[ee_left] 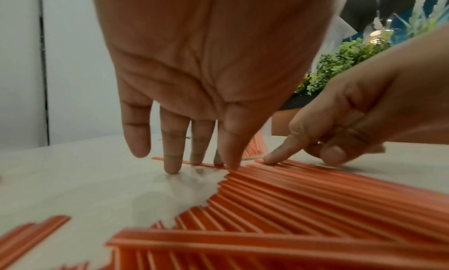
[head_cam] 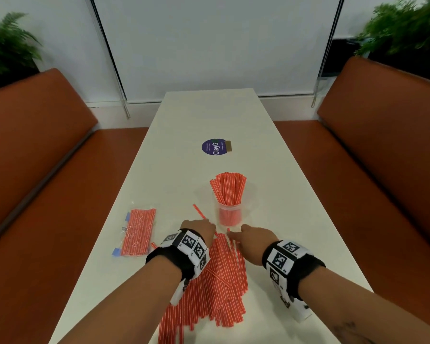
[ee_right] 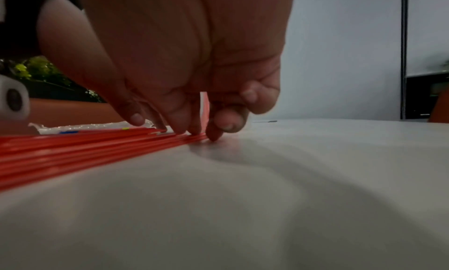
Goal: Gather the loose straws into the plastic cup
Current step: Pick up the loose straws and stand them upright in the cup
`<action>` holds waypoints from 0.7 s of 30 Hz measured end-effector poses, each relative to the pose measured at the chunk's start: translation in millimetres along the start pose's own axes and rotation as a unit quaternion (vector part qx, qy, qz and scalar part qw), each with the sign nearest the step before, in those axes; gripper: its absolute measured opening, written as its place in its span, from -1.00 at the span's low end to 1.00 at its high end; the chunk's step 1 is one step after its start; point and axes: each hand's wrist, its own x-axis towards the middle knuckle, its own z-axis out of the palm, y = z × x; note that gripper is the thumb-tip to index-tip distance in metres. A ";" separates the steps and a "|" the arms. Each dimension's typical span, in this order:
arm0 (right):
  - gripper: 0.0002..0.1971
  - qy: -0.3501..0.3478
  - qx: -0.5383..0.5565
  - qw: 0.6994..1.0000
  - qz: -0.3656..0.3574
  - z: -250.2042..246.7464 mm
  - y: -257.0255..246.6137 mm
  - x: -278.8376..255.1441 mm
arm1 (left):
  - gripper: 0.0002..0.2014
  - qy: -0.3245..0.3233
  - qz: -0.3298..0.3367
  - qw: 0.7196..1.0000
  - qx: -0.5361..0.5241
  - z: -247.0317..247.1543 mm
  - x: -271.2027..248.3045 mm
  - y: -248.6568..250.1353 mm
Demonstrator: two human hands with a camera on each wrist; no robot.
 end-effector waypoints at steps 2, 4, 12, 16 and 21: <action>-0.56 0.001 0.004 1.000 0.007 -0.7 2.0 -3.9 | -0.63 0.015 -0.003 1.000 0.012 -3.2 -2.7 2.0; -0.56 0.000 0.015 1.000 0.011 0.1 3.2 -6.7 | -0.68 0.031 0.000 0.999 0.032 -7.8 -3.2 1.3; -0.58 -0.009 0.051 0.999 0.014 2.3 3.3 -17.1 | -0.78 -0.013 0.024 1.000 0.009 -19.4 8.5 -7.5; -0.59 -0.015 0.067 0.997 0.020 1.8 7.0 -20.1 | -0.83 0.002 0.062 0.997 -0.037 -17.8 10.2 -19.5; -0.57 -0.016 0.083 0.996 0.026 1.4 11.2 -19.6 | -0.72 0.000 0.107 0.994 -0.026 -15.6 13.5 -36.9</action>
